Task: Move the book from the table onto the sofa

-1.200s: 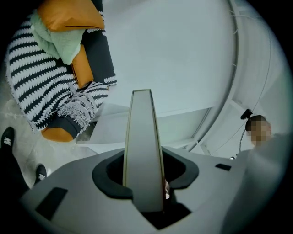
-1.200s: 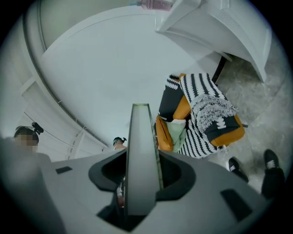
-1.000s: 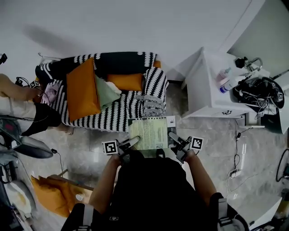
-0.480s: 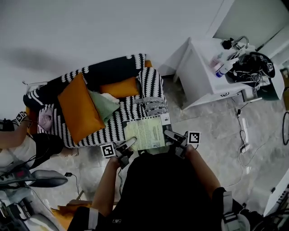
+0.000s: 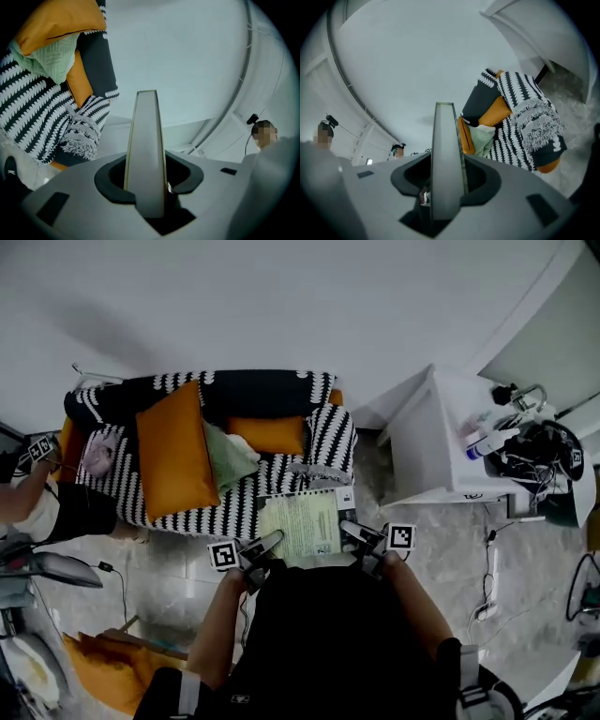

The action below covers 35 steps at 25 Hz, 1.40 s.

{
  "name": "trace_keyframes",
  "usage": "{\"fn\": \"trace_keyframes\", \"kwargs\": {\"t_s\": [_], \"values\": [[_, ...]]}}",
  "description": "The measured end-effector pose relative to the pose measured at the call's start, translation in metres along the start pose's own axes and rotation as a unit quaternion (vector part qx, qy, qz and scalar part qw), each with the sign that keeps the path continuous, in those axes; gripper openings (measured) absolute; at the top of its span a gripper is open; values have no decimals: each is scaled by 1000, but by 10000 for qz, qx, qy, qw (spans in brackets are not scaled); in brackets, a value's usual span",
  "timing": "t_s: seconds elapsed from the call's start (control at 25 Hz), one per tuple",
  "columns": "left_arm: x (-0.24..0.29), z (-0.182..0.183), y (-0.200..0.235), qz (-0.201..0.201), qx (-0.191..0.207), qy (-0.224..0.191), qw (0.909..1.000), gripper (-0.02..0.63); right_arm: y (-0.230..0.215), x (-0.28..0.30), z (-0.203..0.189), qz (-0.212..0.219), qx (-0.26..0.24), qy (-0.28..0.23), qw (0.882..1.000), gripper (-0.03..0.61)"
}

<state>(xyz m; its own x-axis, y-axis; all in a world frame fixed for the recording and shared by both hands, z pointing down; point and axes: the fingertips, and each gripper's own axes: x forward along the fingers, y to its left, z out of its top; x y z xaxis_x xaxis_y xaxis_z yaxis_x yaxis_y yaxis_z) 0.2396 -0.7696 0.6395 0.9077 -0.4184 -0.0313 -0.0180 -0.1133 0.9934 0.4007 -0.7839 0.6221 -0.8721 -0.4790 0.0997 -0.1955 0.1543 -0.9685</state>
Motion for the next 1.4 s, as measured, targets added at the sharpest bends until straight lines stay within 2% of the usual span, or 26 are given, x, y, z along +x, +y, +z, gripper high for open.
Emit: {"fn": "trace_keyframes", "kwargs": {"t_s": [0.16, 0.28, 0.48, 0.56, 0.64, 0.76, 0.8, 0.96, 1.12, 1.2, 1.32, 1.4], "values": [[32, -4, 2, 21, -90, -540, 9985, 169, -19, -15, 33, -64, 31, 470, 9989, 176], [56, -13, 10, 56, -53, -799, 9968, 169, -30, -28, 55, 22, -237, 822, 9963, 176], [89, -21, 26, 235, -97, -1047, 9942, 169, -56, -50, 77, -1, -101, 953, 9954, 176], [97, -23, 31, 248, -94, -1063, 9940, 169, -65, -56, 81, -93, -90, 965, 9952, 176], [102, -24, 37, 260, -102, -1042, 9942, 170, -78, -65, 83, -412, -53, 1006, 9941, 176], [109, -26, 49, 306, -175, -975, 9946, 170, -77, -57, 86, 53, -70, 958, 9954, 176], [111, -25, 54, 324, -209, -943, 9948, 170, -83, -57, 86, 70, 25, 921, 9957, 176], [123, -15, 84, 431, -295, -714, 9961, 170, -124, -59, 89, -244, 380, 725, 9963, 176], [132, -4, 119, 493, -365, -439, 9972, 172, -157, -55, 90, -284, 544, 446, 9971, 178], [98, -14, 94, 478, -318, -357, 9977, 172, -125, -51, 57, -370, 519, 286, 9976, 178], [7, -25, -15, 190, 152, -383, 9990, 172, 6, -26, -8, -161, 50, 45, 9998, 179], [-34, -24, -64, 22, 403, -345, 9986, 173, 57, -15, -38, -230, 3, -118, 9997, 181]]}}
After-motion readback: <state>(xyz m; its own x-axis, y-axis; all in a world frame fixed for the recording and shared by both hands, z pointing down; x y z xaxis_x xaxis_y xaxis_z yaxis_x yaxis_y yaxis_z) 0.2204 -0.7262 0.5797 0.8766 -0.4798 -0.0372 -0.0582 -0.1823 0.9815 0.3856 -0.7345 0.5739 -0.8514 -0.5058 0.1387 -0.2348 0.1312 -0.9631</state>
